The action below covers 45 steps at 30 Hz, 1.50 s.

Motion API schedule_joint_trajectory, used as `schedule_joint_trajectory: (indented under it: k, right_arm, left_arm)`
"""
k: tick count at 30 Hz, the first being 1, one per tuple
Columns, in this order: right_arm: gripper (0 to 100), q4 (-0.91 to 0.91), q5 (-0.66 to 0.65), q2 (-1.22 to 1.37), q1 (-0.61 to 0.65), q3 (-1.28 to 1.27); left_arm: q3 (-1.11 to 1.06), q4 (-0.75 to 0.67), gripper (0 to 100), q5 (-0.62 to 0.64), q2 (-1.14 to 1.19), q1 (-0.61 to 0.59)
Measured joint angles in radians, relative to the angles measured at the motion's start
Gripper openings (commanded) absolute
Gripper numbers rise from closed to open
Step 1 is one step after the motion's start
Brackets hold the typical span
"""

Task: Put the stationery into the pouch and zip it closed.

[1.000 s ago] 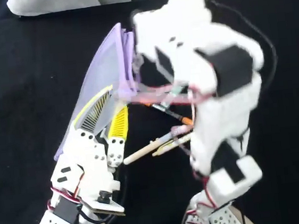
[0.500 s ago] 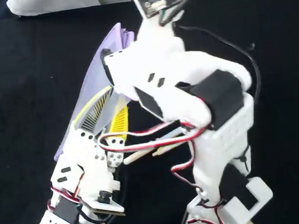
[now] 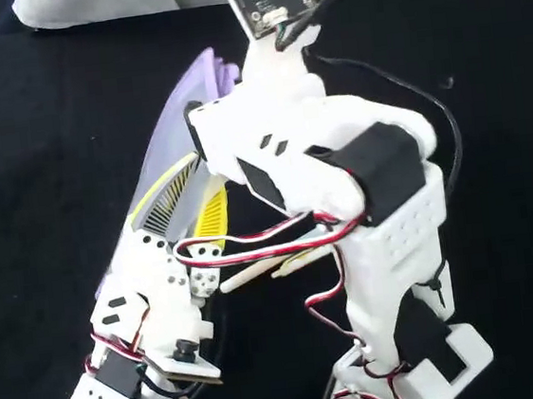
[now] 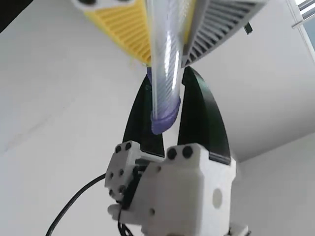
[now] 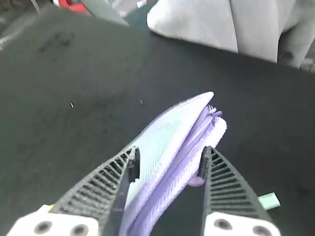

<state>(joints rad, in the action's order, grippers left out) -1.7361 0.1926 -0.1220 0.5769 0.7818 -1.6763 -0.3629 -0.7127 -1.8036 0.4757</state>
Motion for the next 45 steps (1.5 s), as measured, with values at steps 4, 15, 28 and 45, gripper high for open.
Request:
schedule_joint_trajectory:
  k: [4,15,28,45]
  right_arm:
    - [19.8,0.0,0.003,0.002,-0.017,-0.008]
    - [6.8,0.0,0.046,0.003,-0.048,-0.008]
    - [1.1,0.011,0.02,0.003,-0.12,-0.015]
    - [1.1,0.002,0.123,0.003,-0.238,-0.025]
  left_arm:
    - [0.0,-0.003,3,-0.006,0.0,0.008]
    - [0.0,-0.003,3,-0.002,0.0,0.009]
    - [0.0,-0.003,17,-0.003,0.0,-0.003]
    - [-0.002,-0.003,17,-0.13,0.0,-0.049]
